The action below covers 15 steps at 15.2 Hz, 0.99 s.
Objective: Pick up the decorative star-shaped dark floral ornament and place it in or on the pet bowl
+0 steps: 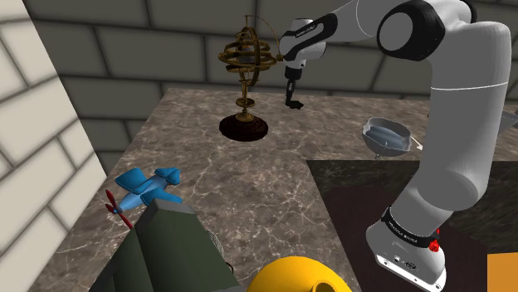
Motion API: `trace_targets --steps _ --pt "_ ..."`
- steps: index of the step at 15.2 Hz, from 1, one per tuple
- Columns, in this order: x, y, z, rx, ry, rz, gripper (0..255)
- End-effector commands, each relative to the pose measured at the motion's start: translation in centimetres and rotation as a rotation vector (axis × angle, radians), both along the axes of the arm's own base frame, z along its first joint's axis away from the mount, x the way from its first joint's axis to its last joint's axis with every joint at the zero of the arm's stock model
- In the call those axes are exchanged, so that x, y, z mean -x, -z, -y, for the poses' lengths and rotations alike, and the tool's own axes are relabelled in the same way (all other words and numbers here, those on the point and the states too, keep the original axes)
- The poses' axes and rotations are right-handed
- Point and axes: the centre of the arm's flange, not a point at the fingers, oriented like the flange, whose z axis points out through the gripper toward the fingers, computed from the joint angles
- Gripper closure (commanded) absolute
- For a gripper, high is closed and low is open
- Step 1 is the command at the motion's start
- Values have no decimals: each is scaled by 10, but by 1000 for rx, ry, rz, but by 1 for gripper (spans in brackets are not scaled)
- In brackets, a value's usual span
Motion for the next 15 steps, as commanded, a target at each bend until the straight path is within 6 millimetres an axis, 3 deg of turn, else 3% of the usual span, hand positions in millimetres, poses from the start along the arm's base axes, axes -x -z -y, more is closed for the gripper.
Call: trace_targets --steps 1,7,15 --pt "0 0 0 0 0 0 0" --pt "33 3 62 56 192 -8 0" --pt "35 43 69 59 203 -9 0"
